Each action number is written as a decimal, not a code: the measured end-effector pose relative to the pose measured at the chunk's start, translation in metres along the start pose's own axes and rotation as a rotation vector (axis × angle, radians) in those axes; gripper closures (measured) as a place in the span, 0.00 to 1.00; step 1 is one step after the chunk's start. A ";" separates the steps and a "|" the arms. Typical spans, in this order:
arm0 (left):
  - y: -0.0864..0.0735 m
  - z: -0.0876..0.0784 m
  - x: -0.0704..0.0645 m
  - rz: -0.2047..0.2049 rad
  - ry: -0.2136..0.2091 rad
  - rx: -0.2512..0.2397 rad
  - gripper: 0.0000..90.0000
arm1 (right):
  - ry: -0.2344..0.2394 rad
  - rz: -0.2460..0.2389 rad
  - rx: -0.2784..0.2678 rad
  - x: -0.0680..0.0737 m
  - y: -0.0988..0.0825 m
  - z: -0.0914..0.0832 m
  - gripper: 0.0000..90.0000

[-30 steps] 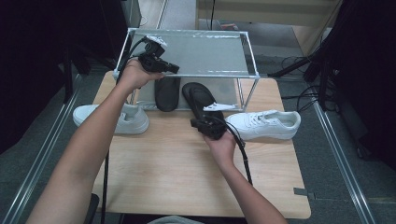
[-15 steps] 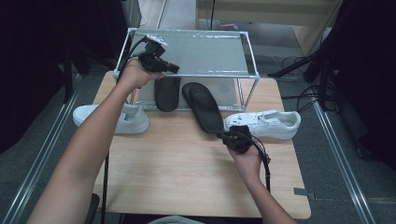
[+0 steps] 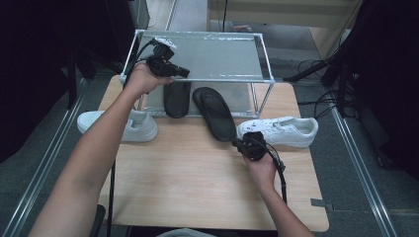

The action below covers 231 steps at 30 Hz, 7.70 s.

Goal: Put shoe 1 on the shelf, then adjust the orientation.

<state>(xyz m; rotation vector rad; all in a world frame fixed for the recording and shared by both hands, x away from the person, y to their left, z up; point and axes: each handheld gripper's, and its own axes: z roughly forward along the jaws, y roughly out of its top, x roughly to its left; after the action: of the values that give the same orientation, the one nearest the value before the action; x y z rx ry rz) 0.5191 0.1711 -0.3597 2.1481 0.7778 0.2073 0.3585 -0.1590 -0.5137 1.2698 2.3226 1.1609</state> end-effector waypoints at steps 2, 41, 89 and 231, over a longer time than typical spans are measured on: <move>0.000 0.000 0.000 0.002 -0.001 -0.001 1.00 | -0.004 0.008 -0.001 -0.002 0.001 0.003 1.00; 0.000 0.000 0.001 0.006 -0.004 -0.004 1.00 | 0.007 0.034 -0.001 0.027 0.072 0.098 1.00; -0.020 -0.060 -0.079 0.023 -0.123 -0.044 0.47 | 0.224 -0.032 -0.108 0.015 0.038 -0.018 0.63; -0.181 -0.056 -0.080 -0.161 0.181 0.190 0.89 | 0.123 -0.036 -0.098 -0.004 -0.022 -0.076 0.56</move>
<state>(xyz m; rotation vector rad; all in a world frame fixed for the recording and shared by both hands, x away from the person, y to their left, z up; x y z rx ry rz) 0.3504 0.2454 -0.4504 2.2521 1.1096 0.2538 0.3063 -0.2091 -0.4809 1.1485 2.3318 1.3581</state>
